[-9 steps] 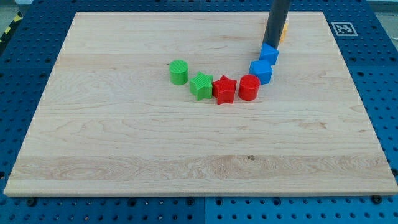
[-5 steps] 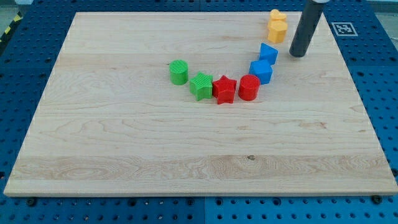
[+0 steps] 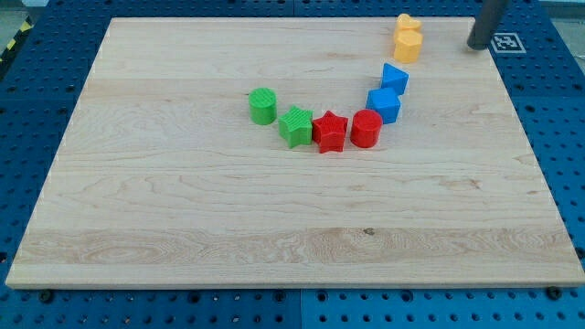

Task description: Move the yellow hexagon diagonal top right to the green circle

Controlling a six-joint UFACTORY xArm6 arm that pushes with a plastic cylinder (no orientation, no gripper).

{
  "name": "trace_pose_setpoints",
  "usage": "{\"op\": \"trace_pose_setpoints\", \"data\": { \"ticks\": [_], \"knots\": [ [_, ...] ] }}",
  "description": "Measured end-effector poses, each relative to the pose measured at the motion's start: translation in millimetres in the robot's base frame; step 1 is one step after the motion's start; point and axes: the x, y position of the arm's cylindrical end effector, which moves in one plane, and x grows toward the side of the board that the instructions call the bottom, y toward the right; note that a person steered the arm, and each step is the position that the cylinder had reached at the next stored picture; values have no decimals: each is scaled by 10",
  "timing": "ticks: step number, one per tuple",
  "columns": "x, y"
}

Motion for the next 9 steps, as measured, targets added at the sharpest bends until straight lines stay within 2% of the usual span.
{"op": "trace_pose_setpoints", "data": {
  "ticks": [2, 4, 5, 6, 7, 9],
  "knots": [
    [36, -774],
    [102, -1216],
    [104, -894],
    [131, -912],
    [281, -1219],
    [576, -869]
  ]
}}
